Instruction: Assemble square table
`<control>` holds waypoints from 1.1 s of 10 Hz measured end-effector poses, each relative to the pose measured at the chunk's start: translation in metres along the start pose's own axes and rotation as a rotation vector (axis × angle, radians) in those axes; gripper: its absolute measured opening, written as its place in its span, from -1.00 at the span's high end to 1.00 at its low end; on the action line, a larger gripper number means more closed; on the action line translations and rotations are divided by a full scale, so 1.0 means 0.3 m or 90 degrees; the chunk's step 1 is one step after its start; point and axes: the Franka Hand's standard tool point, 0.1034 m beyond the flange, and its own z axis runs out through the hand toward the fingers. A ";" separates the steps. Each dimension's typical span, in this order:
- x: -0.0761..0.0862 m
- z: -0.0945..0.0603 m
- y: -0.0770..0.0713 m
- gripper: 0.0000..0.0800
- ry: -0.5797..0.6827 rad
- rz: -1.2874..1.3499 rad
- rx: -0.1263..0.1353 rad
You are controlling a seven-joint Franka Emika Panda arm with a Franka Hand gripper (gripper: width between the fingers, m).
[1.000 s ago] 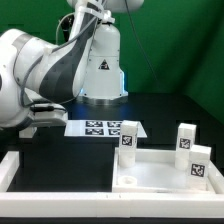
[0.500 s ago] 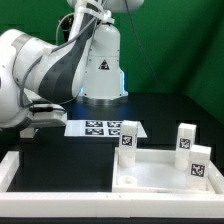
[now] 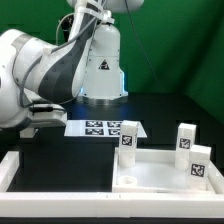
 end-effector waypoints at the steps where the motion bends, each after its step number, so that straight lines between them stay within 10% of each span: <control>1: 0.000 -0.013 -0.005 0.29 -0.001 -0.010 -0.004; 4: -0.040 -0.330 -0.170 0.29 0.068 -0.080 -0.051; 10: -0.050 -0.448 -0.227 0.29 0.274 -0.080 -0.064; 11: -0.016 -0.555 -0.299 0.29 0.352 -0.082 -0.073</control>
Offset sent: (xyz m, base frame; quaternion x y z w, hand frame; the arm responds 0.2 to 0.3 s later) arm 0.0844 0.0546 0.0905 -0.0292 0.0809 -0.0614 0.9944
